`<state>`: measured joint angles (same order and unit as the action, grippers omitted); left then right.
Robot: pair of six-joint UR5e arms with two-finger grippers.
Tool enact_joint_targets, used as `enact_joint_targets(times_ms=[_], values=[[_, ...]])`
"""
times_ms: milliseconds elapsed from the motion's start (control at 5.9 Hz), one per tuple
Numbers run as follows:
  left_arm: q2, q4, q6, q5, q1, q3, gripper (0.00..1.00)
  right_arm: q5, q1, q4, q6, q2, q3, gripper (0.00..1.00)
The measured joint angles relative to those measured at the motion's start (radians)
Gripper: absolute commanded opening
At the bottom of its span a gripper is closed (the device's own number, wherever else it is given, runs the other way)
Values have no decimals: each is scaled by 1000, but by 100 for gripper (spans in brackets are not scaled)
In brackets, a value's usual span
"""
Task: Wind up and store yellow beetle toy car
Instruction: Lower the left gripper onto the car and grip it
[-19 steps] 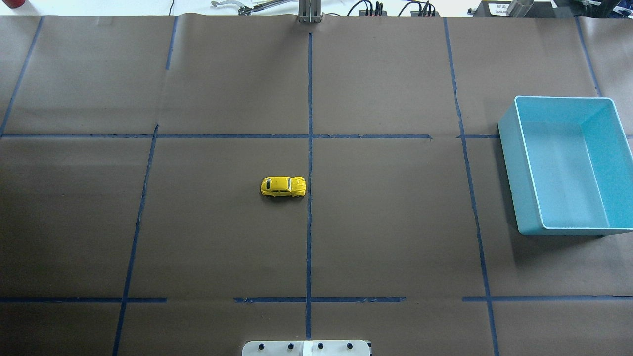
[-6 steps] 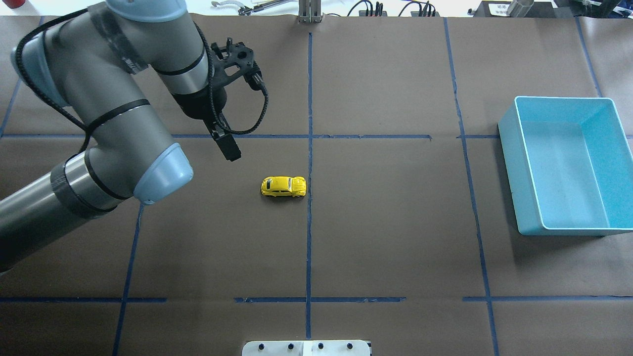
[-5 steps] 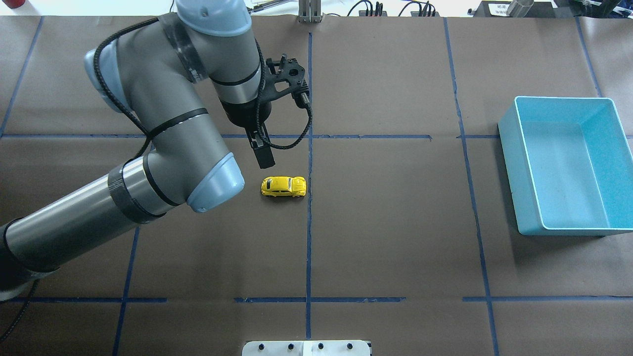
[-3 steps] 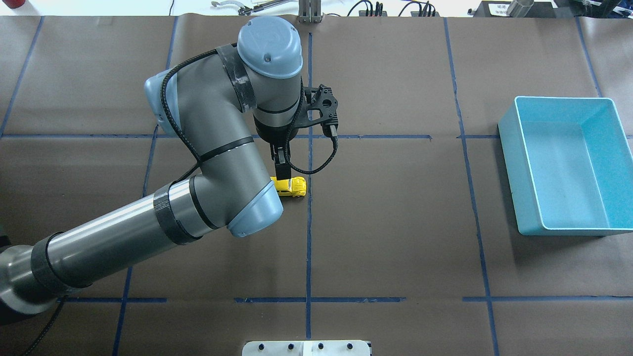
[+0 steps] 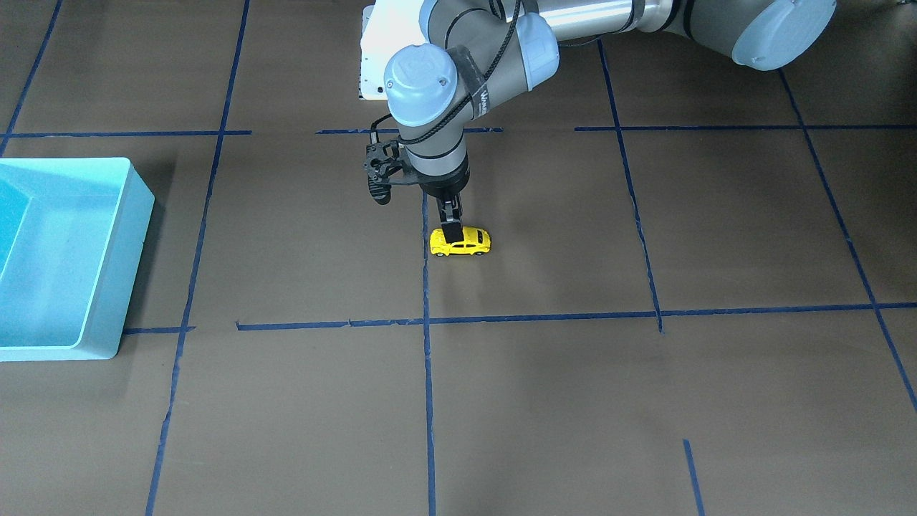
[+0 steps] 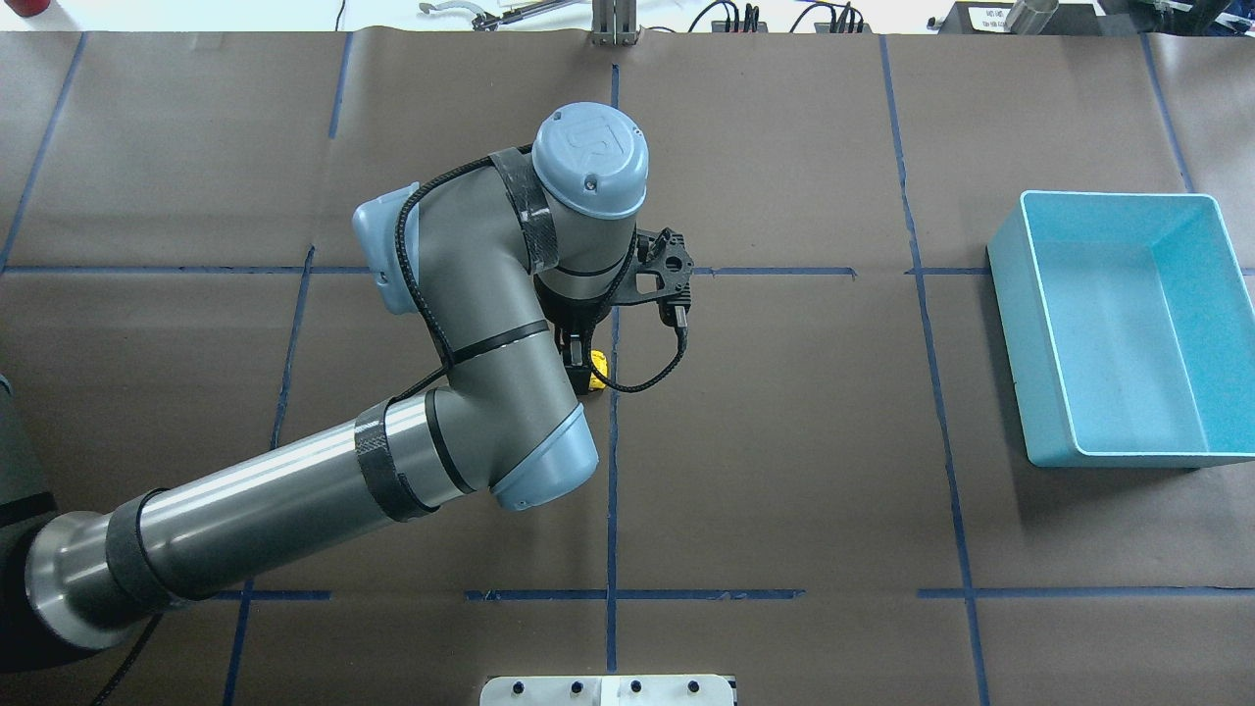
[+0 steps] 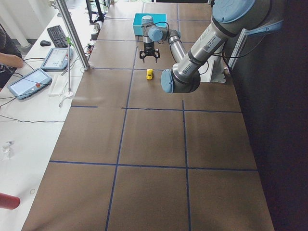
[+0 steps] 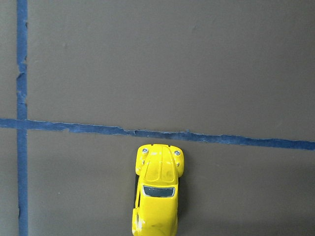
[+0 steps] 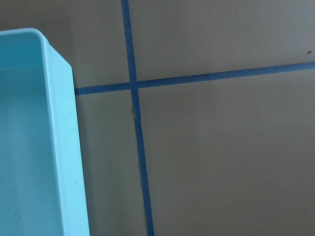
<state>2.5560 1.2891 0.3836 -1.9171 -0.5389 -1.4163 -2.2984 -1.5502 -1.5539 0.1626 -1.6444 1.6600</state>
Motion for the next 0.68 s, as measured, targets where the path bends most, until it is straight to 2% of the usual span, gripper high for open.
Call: enact_joint_targets(times_ms=[678], values=[[64,25,-7,88,22,149,100,-1,1,-2,0,0,-2,100]])
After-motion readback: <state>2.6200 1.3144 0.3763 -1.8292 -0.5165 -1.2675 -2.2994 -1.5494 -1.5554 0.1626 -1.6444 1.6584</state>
